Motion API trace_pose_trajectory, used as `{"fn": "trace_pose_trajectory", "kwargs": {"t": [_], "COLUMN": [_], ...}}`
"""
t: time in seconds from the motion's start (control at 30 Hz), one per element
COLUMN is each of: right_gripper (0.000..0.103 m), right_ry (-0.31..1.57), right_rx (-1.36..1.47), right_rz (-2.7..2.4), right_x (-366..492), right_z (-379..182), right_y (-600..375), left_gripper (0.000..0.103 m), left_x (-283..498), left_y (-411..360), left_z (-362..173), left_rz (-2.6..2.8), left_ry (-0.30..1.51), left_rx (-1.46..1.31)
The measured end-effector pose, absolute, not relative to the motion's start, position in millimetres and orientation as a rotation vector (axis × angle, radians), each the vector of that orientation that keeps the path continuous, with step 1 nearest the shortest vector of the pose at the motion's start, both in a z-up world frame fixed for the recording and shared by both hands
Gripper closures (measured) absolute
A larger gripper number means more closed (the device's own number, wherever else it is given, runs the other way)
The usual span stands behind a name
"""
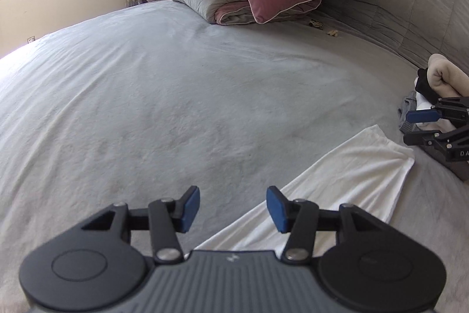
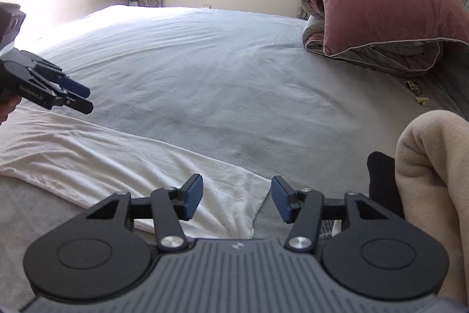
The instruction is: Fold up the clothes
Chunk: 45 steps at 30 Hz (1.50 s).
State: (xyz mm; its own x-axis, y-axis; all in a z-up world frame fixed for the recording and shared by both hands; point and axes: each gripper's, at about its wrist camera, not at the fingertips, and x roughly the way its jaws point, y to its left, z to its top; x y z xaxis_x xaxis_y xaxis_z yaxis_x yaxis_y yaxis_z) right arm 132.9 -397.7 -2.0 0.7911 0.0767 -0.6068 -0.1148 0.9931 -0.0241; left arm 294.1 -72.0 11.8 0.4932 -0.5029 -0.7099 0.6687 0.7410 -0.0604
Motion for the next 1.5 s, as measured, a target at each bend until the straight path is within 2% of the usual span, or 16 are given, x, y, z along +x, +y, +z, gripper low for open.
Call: {"fn": "trace_pose_trajectory", "kwargs": {"t": [0.17,0.33,0.4,0.43,0.47,0.5,0.53,0.57,0.87,1.1,1.2,1.27,1.33,1.5], "right_gripper": [0.047,0.055,0.06,0.07,0.089,0.099,0.099,0.099,0.1,0.099,0.092,0.086,0.084,0.084], "right_ry": [0.635,0.681,0.688,0.688,0.686,0.684,0.676,0.66,0.444,0.554,0.539,0.522,0.503,0.539], "right_rx": [-0.106,-0.097,-0.077,-0.052,-0.034,-0.018,-0.026,-0.049,-0.204,-0.271,-0.22,-0.185,-0.143,-0.049], "right_rz": [-0.1,-0.129,-0.133,-0.118,-0.096,-0.076,-0.073,-0.079,-0.178,-0.173,-0.176,-0.181,-0.173,0.014], "right_x": [160.3,174.8,176.4,177.5,178.0,178.2,176.9,177.0,178.4,200.5,196.4,192.2,185.9,177.4], "right_z": [-17.1,-35.3,-42.4,-44.7,-44.2,-43.8,-43.3,-43.2,-34.5,-60.8,-54.3,-46.3,-35.7,-20.9], "right_y": [-381.9,-378.9,-382.5,-385.1,-386.2,-386.7,-383.8,-381.4,-367.8,-365.7,-374.5,-381.0,-387.6,-391.3], "left_gripper": [0.052,0.054,0.058,0.064,0.075,0.084,0.1,0.102,0.103,0.1,0.092,0.077,0.071,0.066], "left_x": [296.2,297.1,296.5,296.2,293.2,291.7,290.1,289.4,282.6,287.5,286.8,282.5,276.3,264.3], "left_y": [-24.2,-20.0,-25.4,-28.8,-33.5,-35.9,-38.0,-37.9,-35.9,-49.3,-54.0,-56.3,-55.5,-31.8], "left_z": [-1.3,-14.5,-17.7,-18.6,-19.9,-21.2,-22.5,-23.0,-19.6,-34.4,-30.4,-21.8,-11.1,9.1], "left_rz": [-0.66,-0.665,-0.692,-0.7,-0.702,-0.697,-0.69,-0.679,-0.564,-0.521,-0.498,-0.501,-0.512,-0.517], "left_ry": [0.836,0.831,0.841,0.84,0.829,0.823,0.816,0.807,0.642,0.641,0.637,0.616,0.586,0.568], "left_rx": [0.197,0.149,0.131,0.131,0.142,0.147,0.15,0.138,0.093,0.15,0.162,0.15,0.132,0.065]}}
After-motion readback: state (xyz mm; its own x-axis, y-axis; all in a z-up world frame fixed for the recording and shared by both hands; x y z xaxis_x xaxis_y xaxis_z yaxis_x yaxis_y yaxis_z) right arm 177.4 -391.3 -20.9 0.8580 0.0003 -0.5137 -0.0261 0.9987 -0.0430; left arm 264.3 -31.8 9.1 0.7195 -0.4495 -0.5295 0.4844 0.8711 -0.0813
